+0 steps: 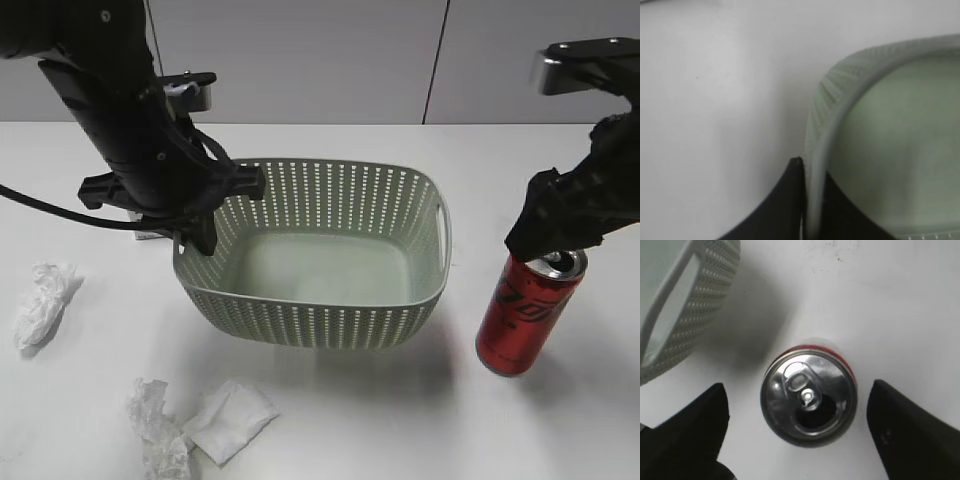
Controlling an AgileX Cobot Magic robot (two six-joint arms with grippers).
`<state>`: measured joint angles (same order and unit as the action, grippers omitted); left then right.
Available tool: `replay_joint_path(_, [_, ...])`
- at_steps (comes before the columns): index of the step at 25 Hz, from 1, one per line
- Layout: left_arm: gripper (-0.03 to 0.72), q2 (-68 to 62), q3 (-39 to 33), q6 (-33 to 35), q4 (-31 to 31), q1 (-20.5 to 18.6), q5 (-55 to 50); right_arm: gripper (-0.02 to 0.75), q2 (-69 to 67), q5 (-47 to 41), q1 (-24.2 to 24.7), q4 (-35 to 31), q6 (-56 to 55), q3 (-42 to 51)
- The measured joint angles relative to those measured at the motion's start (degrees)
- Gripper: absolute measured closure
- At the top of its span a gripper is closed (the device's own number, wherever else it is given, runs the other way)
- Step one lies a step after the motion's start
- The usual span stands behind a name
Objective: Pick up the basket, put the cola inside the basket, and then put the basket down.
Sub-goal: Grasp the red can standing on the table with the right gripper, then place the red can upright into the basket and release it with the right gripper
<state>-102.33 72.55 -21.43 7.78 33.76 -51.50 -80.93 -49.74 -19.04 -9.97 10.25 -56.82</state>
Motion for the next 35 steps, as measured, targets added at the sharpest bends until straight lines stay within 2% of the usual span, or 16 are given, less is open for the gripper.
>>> replay_joint_path(12, [0.691,0.0,0.0,0.0,0.0,0.0,0.0,0.087,-8.8,2.0,-0.1,4.0,-2.8,0.0])
replay_joint_path(15, [0.691,0.0,0.0,0.0,0.0,0.0,0.0,0.119,-9.5,2.0,-0.1,4.0,-2.9,0.0])
replay_joint_path(19, [0.691,0.0,0.0,0.0,0.0,0.0,0.0,0.241,-9.4,2.0,-0.1,4.0,-2.9,0.0])
replay_joint_path(24, [0.691,0.0,0.0,0.0,0.0,0.0,0.0,0.245,-9.1,0.6,-0.1,5.5,-2.9,-0.6])
replay_joint_path(31, [0.691,-0.1,0.0,0.0,0.0,0.0,0.1,0.245,-5.4,-6.8,-0.1,9.0,-2.6,-8.6])
replay_joint_path(35, [0.691,-0.2,0.0,0.0,0.0,0.0,1.0,0.245,-3.5,-11.9,-0.1,10.0,-2.4,-16.6])
